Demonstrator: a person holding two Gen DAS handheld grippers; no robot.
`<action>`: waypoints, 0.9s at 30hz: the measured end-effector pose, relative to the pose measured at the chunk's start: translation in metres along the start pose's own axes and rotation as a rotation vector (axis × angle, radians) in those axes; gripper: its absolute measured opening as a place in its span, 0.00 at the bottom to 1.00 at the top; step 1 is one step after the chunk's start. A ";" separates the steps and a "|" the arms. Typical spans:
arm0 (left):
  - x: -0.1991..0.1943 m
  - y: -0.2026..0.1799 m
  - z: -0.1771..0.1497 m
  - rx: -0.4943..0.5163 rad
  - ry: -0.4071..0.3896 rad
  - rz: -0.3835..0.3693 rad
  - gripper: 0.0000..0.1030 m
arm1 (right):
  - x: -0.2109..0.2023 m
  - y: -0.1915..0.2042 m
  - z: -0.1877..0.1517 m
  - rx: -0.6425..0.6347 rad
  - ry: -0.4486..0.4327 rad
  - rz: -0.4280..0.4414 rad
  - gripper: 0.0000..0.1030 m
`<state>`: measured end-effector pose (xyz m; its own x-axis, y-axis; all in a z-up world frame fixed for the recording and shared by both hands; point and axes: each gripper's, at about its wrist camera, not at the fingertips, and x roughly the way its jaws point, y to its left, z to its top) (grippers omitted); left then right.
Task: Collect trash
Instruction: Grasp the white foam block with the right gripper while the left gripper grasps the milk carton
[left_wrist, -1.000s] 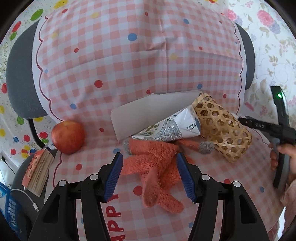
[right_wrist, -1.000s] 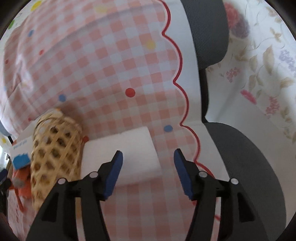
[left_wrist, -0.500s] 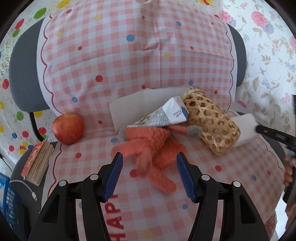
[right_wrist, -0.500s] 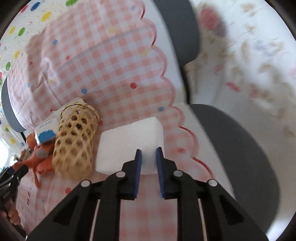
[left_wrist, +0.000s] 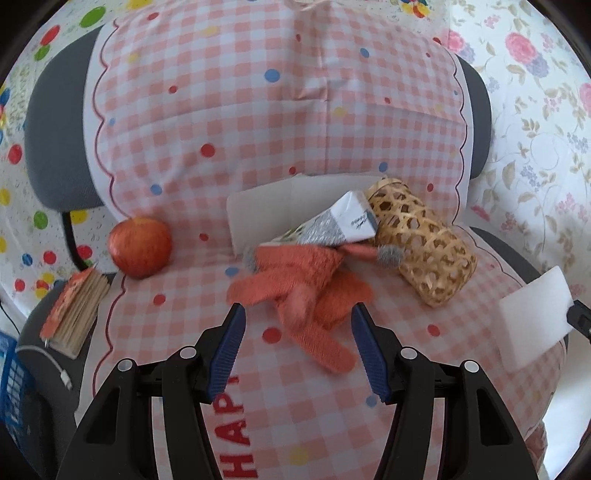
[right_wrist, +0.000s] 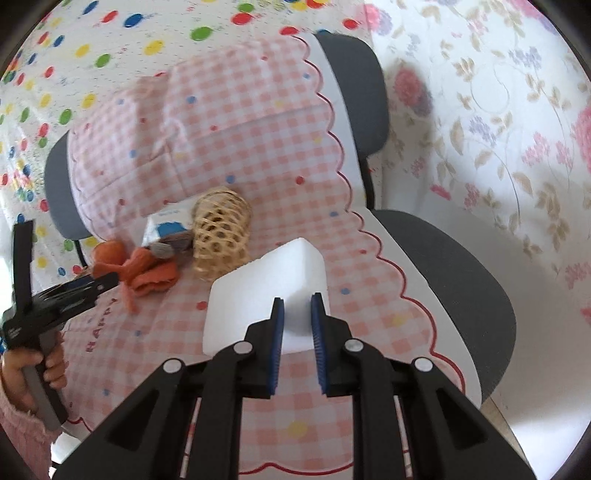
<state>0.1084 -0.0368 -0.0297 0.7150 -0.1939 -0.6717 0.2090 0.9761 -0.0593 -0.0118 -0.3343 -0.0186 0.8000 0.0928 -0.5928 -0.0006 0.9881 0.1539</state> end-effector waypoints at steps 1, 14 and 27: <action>0.000 -0.001 0.005 -0.001 -0.004 0.001 0.58 | 0.000 0.003 0.001 -0.002 -0.004 0.007 0.15; 0.033 -0.054 0.051 0.271 -0.006 0.050 0.64 | 0.010 0.000 0.009 0.023 0.004 0.032 0.15; 0.077 -0.066 0.060 0.356 0.011 0.093 0.63 | 0.016 -0.008 0.011 0.042 0.017 0.043 0.15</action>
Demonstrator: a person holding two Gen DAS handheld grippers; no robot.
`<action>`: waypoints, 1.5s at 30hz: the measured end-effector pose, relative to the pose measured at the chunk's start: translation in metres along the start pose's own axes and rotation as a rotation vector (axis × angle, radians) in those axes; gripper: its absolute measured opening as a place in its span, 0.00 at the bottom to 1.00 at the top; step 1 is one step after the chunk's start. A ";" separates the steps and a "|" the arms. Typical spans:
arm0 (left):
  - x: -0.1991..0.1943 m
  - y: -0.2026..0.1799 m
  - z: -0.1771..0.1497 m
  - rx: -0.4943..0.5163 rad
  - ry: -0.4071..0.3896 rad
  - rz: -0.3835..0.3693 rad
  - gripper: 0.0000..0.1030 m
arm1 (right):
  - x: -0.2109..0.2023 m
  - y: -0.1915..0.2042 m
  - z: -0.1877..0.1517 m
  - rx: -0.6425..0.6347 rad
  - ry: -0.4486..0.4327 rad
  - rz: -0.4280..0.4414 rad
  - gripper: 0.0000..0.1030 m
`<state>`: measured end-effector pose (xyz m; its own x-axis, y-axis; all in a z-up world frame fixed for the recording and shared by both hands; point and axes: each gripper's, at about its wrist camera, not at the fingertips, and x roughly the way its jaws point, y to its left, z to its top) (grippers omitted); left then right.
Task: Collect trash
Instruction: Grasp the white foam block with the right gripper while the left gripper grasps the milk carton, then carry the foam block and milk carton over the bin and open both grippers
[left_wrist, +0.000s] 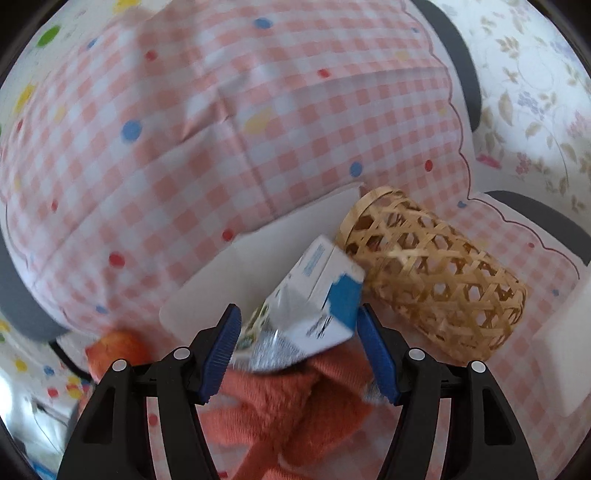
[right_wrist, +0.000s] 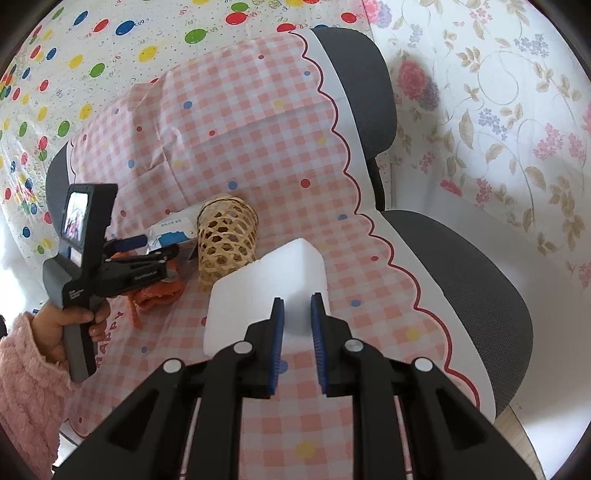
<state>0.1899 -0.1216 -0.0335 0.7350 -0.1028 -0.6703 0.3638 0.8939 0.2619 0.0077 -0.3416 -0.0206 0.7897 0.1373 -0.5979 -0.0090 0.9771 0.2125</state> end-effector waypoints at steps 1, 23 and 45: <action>-0.001 -0.002 0.000 0.012 -0.008 -0.001 0.59 | 0.000 0.001 0.000 0.000 -0.001 0.000 0.15; -0.182 0.041 -0.027 -0.291 -0.334 -0.233 0.45 | -0.060 0.018 -0.011 -0.055 -0.087 -0.038 0.15; -0.205 -0.071 -0.108 -0.173 -0.200 -0.502 0.42 | -0.113 -0.003 -0.065 -0.074 -0.030 -0.195 0.15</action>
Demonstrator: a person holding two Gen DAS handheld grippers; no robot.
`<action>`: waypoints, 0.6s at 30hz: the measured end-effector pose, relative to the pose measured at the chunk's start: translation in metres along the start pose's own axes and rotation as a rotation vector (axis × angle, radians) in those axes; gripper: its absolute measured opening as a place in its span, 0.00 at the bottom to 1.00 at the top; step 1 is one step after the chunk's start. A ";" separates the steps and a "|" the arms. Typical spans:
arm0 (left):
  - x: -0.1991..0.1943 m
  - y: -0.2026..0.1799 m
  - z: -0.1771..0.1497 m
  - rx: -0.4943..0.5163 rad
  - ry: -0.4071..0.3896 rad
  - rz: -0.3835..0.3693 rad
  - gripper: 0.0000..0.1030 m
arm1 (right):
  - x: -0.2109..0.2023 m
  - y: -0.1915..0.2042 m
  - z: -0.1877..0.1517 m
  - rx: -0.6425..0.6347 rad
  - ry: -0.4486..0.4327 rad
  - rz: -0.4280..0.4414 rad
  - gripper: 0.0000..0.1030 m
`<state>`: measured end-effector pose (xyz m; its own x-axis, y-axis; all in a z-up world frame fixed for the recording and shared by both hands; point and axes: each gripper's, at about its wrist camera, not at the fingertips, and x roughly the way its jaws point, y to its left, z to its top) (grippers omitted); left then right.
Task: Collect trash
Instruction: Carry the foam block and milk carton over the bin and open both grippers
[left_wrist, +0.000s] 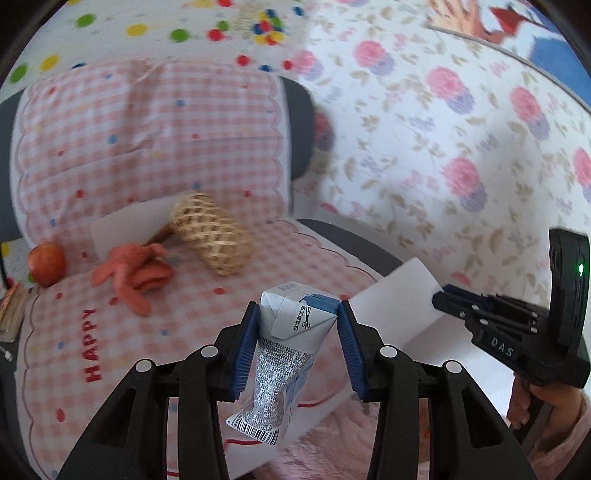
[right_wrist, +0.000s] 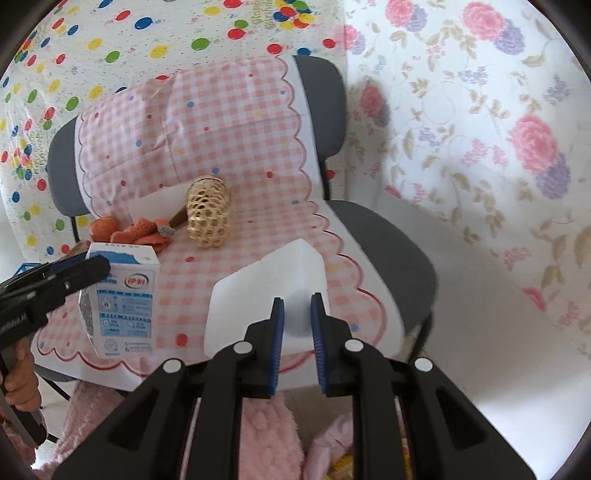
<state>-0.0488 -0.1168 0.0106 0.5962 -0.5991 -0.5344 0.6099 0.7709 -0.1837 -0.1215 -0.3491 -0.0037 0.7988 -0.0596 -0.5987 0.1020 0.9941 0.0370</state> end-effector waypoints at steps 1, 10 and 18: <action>0.001 -0.007 -0.001 0.014 -0.002 -0.008 0.42 | -0.005 -0.004 -0.003 0.004 -0.002 -0.018 0.15; 0.024 -0.075 -0.018 0.148 0.026 -0.133 0.42 | -0.042 -0.045 -0.035 0.040 0.022 -0.175 0.15; 0.046 -0.124 -0.033 0.214 0.072 -0.281 0.42 | -0.063 -0.078 -0.067 0.074 0.078 -0.293 0.15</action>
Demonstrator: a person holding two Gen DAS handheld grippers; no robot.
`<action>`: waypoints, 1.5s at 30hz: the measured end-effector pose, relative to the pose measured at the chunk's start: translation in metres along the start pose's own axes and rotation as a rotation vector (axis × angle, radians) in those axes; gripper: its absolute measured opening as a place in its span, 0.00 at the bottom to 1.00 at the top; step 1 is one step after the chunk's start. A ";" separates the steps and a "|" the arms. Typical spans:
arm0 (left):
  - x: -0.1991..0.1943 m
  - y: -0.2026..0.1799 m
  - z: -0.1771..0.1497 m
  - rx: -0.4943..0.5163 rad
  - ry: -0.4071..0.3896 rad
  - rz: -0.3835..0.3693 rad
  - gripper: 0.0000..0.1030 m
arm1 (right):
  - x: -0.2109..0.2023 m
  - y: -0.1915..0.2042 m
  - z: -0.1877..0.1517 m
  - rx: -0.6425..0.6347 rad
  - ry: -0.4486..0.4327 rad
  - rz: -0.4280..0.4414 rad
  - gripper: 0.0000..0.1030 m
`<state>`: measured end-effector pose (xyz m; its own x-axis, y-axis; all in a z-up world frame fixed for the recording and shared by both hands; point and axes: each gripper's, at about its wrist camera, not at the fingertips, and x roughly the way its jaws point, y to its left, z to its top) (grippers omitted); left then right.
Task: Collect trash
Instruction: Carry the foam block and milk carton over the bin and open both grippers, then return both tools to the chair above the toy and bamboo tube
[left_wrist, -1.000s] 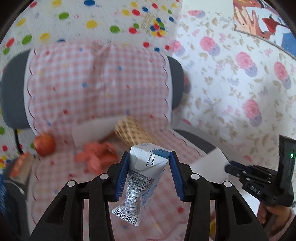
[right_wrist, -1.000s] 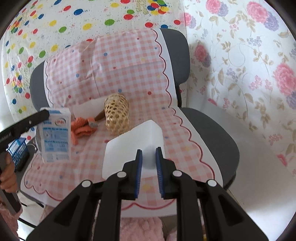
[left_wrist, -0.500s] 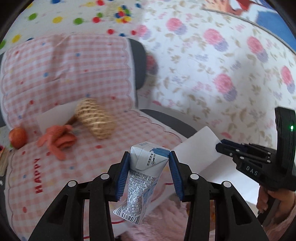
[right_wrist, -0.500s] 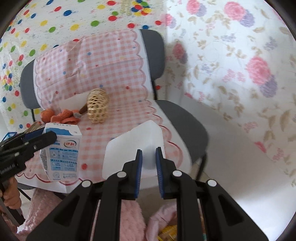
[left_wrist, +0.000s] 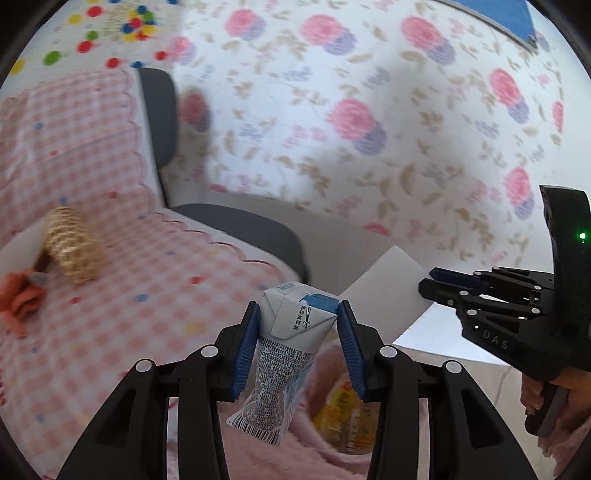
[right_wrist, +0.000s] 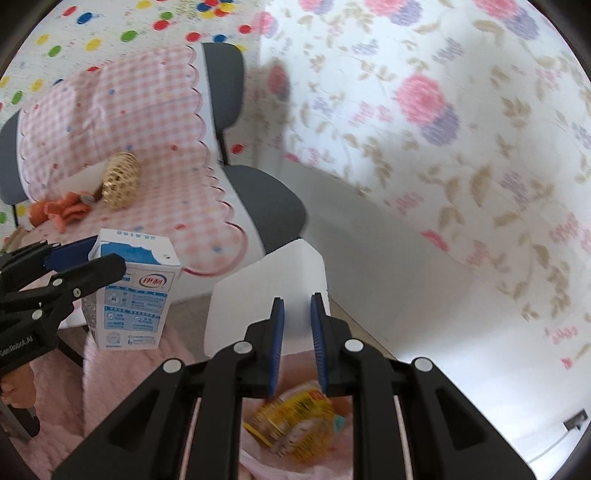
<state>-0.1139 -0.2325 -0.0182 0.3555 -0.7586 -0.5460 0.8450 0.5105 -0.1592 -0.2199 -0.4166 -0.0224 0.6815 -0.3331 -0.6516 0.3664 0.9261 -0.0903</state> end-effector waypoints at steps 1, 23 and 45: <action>0.004 -0.005 0.000 0.005 0.007 -0.015 0.42 | 0.000 -0.005 -0.003 0.007 0.007 -0.012 0.15; 0.071 -0.046 -0.004 0.049 0.154 -0.114 0.58 | 0.023 -0.059 -0.045 0.077 0.133 -0.104 0.40; -0.025 0.054 -0.008 -0.104 0.056 0.217 0.70 | 0.010 -0.008 0.000 0.085 -0.005 0.117 0.50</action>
<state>-0.0803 -0.1828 -0.0202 0.4993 -0.6043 -0.6209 0.7042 0.7005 -0.1155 -0.2160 -0.4273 -0.0285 0.7256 -0.2248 -0.6503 0.3364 0.9404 0.0503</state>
